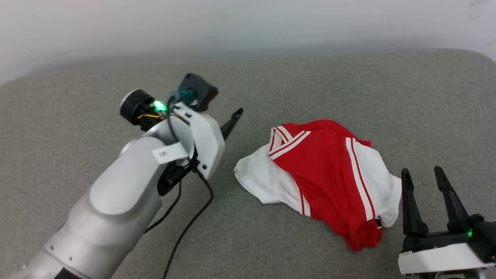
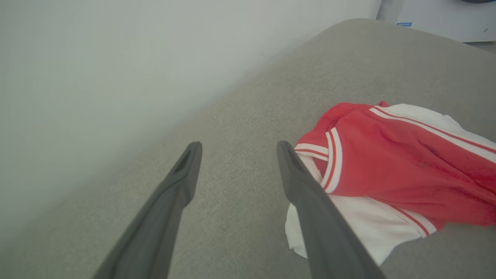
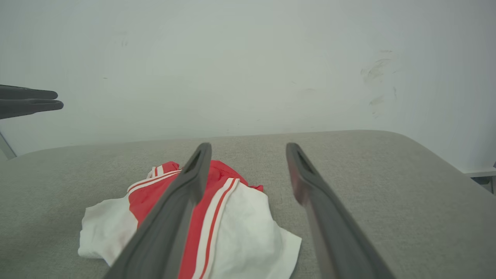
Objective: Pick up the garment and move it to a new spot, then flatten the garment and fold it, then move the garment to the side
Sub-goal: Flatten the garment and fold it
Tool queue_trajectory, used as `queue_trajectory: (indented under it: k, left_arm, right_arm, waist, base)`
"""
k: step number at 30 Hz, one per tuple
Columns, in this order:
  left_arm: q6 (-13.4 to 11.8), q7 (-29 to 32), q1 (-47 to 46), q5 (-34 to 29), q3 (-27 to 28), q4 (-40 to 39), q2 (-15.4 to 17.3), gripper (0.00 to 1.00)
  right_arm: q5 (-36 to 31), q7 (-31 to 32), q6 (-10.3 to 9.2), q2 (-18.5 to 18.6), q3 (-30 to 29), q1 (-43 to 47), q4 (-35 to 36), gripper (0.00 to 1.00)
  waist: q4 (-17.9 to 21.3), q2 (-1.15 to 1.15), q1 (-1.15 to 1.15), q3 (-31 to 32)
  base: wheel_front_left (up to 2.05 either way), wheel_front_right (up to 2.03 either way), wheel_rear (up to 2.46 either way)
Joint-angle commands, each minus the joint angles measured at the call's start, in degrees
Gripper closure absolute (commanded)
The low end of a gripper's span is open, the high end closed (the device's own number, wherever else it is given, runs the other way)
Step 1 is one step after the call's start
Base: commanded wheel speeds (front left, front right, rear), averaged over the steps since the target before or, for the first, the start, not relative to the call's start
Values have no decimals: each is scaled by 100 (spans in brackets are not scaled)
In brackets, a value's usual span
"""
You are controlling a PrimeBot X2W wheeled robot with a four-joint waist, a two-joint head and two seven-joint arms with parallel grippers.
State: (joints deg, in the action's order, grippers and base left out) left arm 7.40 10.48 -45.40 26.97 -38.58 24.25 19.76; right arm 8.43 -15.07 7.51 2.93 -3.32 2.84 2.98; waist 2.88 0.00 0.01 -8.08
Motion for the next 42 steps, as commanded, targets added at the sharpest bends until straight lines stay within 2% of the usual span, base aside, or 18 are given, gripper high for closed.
queue_trajectory:
  k: [1, 8, 11, 16, 26, 27, 28, 31, 36, 42]
  left_arm:
    - [1, 234, -188, 245, -207, 18, 49, 0]
    - [2, 1829, -779, 1692, -1383, 191, 197, 0]
    - [2, 2274, -951, 2035, -1774, 315, 279, 0]
    - [2, 2545, -1116, 2349, -2341, 662, 218, 0]
    - [3, 2455, -989, 2687, -3248, 1292, 69, 2]
    - [3, 2404, -984, 2714, -3297, 1283, 72, 62]
    - [4, 2364, -999, 2738, -3343, 1272, 75, 100]
    - [4, 2055, -1115, 2727, -3399, 1205, 135, 100]
    - [4, 1110, -1223, 2819, -3284, 958, 303, 100]
    - [-52, 294, -849, 3127, -2915, 597, 896, 100]
  right_arm:
    - [-22, -15, -4, -8, 1, -105, 26, 0]
    - [-16, -15, -4, -9, -5, -230, 43, 0]
    - [13, -15, -3, -9, 19, -318, 55, 0]
    - [54, -16, -4, -9, 41, -427, 57, 0]
    - [94, -16, -4, -9, 44, -558, 25, 0]
    - [100, -15, -4, -9, 39, -561, 23, 0]
    - [105, -16, -4, -9, 31, -560, 23, 0]
    - [109, -16, -4, -9, 6, -528, -8, 0]
    - [94, -16, -4, -9, -11, -445, -64, 0]
    - [83, -15, -4, -10, -39, -254, -118, 0]
  waist:
    - [41, 0, -1, -87]
    - [147, 0, -1, -318]
    - [209, 0, -1, -439]
    - [298, 0, -1, -654]
    - [463, 0, -1, -929]
    - [465, 0, -1, -936]
    - [463, 0, -1, -937]
    - [432, 0, -1, -884]
    - [352, 0, -1, -642]
    - [219, 0, -1, -286]
  base:
    - [0, 0, 0]
    - [0, 0, 0]
    - [0, 0, 0]
    - [0, 0, 0]
    - [0, 0, 0]
    - [0, 0, 0]
    - [0, 0, 0]
    - [0, 0, 0]
    - [0, 0, 0]
    - [0, 0, 0]
